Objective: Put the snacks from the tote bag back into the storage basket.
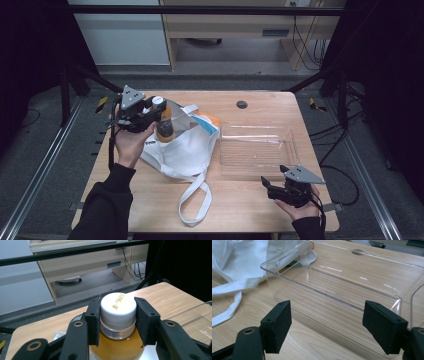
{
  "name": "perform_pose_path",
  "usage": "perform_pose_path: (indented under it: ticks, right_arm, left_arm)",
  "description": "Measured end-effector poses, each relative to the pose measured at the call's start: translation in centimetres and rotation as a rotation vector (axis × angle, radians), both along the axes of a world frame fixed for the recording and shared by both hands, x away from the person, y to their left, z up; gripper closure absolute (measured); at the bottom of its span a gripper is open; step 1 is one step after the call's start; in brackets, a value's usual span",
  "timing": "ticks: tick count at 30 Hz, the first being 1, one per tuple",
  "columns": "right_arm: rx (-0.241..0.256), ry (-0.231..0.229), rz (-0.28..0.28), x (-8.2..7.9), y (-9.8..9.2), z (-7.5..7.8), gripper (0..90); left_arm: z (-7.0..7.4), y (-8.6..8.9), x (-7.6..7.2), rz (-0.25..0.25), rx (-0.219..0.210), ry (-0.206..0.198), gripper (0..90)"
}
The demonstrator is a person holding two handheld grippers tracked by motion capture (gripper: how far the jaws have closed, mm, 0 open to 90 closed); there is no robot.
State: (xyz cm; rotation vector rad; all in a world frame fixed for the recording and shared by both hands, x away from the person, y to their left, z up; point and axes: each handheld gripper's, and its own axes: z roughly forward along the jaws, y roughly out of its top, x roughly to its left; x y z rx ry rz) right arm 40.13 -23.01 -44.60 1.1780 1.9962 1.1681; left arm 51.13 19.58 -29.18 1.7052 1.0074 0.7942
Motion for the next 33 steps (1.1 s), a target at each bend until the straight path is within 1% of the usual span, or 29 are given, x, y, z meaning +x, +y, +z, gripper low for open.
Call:
perform_pose_path:
  ticks: [4,9,12,15,19,22,24,26,33]
  right_arm:
    - [0.000,0.000,-0.002,0.0,0.0,0.0,23.2]
    - [0.001,-0.001,-0.002,-0.1,0.0,0.0,23.2]
    - [-0.001,-0.003,0.000,-0.1,0.0,0.0,23.2]
    - [0.003,-0.002,0.000,-0.1,0.0,0.0,23.1]
    - [0.006,0.000,-0.001,-0.3,0.0,0.0,22.8]
    - [0.009,0.004,-0.008,-0.3,-0.1,0.0,21.5]
    - [0.013,0.007,-0.014,-0.4,-0.2,0.0,21.0]
    - [0.010,0.009,-0.017,-0.4,-0.2,0.0,20.6]
    - [0.011,0.008,-0.018,-0.5,-0.2,0.0,20.0]
  left_arm:
    - [0.5,-0.2,-0.6,-0.011,-0.001,-0.004,58.7]
    - [1.0,-0.7,-1.3,-0.040,-0.013,-0.003,58.7]
    - [1.2,-1.0,-1.7,-0.054,-0.018,-0.005,58.8]
    - [1.3,-1.4,-2.1,-0.067,-0.014,-0.008,58.7]
    - [1.5,-2.1,-2.6,-0.090,-0.025,-0.016,58.7]
    - [1.6,-2.7,-3.0,-0.108,-0.033,-0.021,58.7]
    - [1.7,-3.1,-3.2,-0.118,-0.028,-0.027,58.7]
    - [1.9,-3.6,-3.4,-0.128,-0.030,-0.023,58.7]
    - [2.0,-5.6,-3.8,-0.170,-0.041,-0.032,58.7]
